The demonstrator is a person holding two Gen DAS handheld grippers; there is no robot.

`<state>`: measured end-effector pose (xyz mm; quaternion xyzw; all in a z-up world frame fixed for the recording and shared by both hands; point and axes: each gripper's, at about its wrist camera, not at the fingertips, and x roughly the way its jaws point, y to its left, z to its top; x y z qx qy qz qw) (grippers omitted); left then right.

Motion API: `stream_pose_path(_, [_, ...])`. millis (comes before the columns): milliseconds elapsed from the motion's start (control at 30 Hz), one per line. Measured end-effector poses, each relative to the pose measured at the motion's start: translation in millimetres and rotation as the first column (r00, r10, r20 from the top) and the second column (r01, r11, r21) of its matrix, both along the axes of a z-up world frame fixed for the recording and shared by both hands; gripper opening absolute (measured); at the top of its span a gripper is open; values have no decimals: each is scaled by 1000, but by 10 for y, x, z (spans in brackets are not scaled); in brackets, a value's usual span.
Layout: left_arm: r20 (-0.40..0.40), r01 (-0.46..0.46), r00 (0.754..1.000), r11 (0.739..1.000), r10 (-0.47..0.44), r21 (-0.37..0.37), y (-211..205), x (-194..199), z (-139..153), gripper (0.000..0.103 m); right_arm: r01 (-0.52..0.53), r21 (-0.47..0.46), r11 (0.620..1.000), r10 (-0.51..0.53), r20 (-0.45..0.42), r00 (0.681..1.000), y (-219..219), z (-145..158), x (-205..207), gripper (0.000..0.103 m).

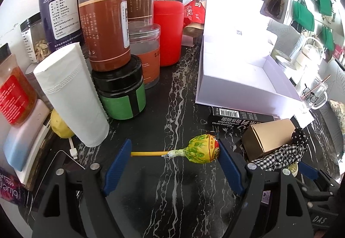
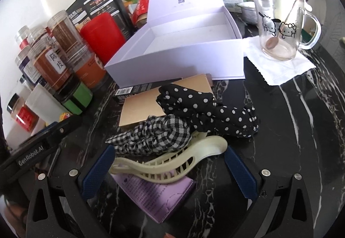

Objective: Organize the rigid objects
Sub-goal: 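Close the right gripper on the cream claw clip and lift it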

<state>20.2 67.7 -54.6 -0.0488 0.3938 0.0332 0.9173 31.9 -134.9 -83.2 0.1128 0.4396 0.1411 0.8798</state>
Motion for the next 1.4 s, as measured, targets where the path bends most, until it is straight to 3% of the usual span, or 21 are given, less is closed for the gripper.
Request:
stream_pose_path(267, [10, 29, 1000, 1000, -29, -6, -81, -54, 42, 80, -1, -19, 1000, 1, 13, 1000, -56, 12, -124, 73])
stream_pose_path(433, [23, 42, 999, 999, -42, -3, -117, -115, 91, 80, -1, -1, 1000, 1, -4, 1000, -110, 20, -176, 61])
stream_pose_path(533, [28, 45, 999, 999, -45, 3, -126, -140, 107, 80, 16, -13, 1000, -16, 20, 1000, -149, 47, -235, 62])
stream_pose_path(600, [31, 46, 998, 999, -46, 1, -125, -149, 116, 80, 38, -31, 999, -37, 32, 999, -172, 63, -236, 80])
stream_pose_path(633, [32, 48, 998, 999, -48, -1, -125, -149, 120, 80, 39, -30, 999, -38, 33, 999, -183, 64, -216, 94])
stream_pose_path(767, [31, 51, 998, 999, -51, -2, -118, -134, 125, 80, -19, -3, 1000, 19, 24, 1000, -139, 68, -98, 103])
stream_pose_path(1033, [27, 45, 999, 999, -44, -6, -70, -59, 124, 80, -150, -96, 984, 152, 14, 988, 104, -14, 162, 103])
stream_pose_path(1200, [26, 46, 999, 999, -46, -11, -52, 2, 129, 80, -181, -92, 979, 183, 13, 983, 105, -14, 200, 103])
stream_pose_path(1233, [27, 46, 999, 999, -46, -10, -51, 7, 133, 80, -188, -101, 977, 190, 15, 982, 112, -11, 180, 99])
stream_pose_path(1267, [28, 46, 999, 999, -46, -10, -48, 13, 137, 80, -195, -114, 974, 198, 18, 980, 124, -3, 155, 87])
stream_pose_path(1400, [28, 45, 999, 999, -45, -14, -44, 23, 139, 80, -206, -110, 972, 210, 21, 978, 131, 4, 78, 83])
